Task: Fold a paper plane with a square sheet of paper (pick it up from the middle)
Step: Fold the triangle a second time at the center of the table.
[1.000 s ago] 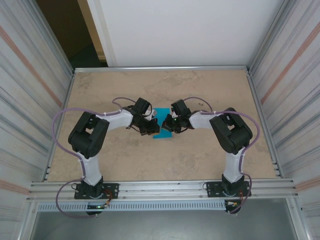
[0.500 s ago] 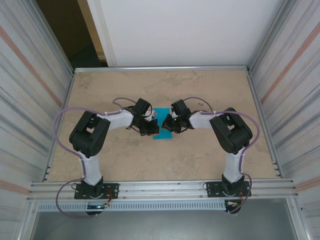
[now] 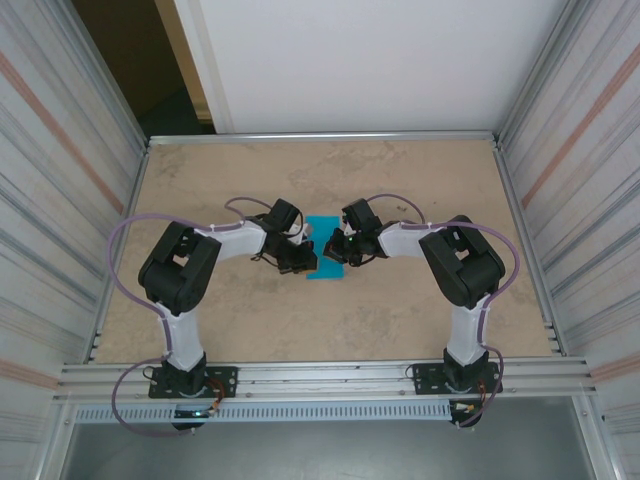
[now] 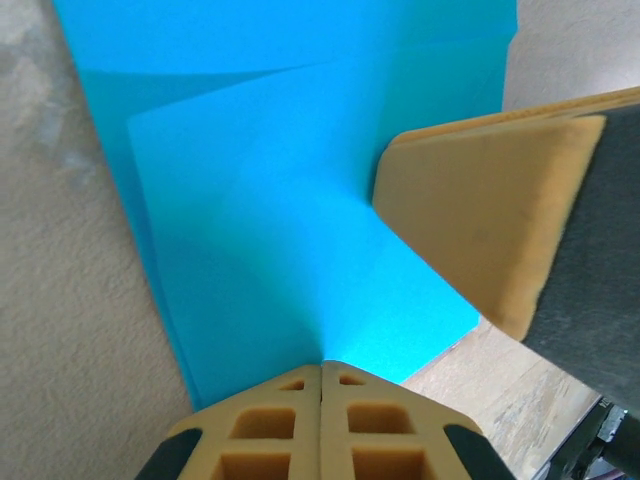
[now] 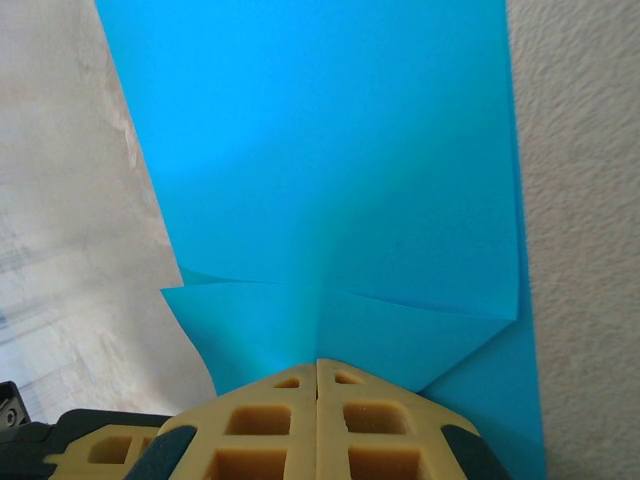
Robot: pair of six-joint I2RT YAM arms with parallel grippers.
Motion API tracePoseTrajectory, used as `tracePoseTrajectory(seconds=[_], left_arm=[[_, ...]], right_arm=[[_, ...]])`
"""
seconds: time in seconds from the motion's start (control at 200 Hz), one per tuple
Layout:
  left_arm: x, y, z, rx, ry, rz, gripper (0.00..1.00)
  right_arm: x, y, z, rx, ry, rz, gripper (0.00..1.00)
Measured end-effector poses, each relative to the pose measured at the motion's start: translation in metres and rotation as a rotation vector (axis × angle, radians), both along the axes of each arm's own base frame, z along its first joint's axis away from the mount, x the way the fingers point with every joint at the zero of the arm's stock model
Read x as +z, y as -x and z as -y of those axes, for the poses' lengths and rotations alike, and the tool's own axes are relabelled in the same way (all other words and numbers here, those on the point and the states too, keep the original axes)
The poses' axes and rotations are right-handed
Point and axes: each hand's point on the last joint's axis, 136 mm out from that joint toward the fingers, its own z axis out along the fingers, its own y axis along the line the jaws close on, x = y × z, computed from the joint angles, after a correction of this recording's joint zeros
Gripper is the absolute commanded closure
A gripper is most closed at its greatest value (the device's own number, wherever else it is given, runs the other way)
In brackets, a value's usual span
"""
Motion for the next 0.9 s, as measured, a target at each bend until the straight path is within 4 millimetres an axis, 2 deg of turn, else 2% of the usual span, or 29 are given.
tracePoseTrajectory(seconds=[0.456, 0.732, 0.802, 0.897], left_arm=[[-0.002, 0.002, -0.006, -0.031, 0.003, 0.024, 1.00], [-0.001, 0.031, -0.033, -0.010, -0.016, -0.009, 1.00], [0.004, 0.034, -0.042, 0.019, -0.010, -0.015, 1.00], [0.023, 0.021, -0.041, 0.048, 0.032, 0.036, 1.00]], right_arm=[[-0.001, 0.000, 0.000, 0.001, 0.000, -0.002, 1.00], [-0.001, 0.000, 0.000, 0.002, 0.000, -0.004, 1.00], [-0.001, 0.000, 0.000, 0.002, -0.001, -0.004, 1.00], [0.000, 0.000, -0.001, 0.002, -0.001, -0.005, 1.00]])
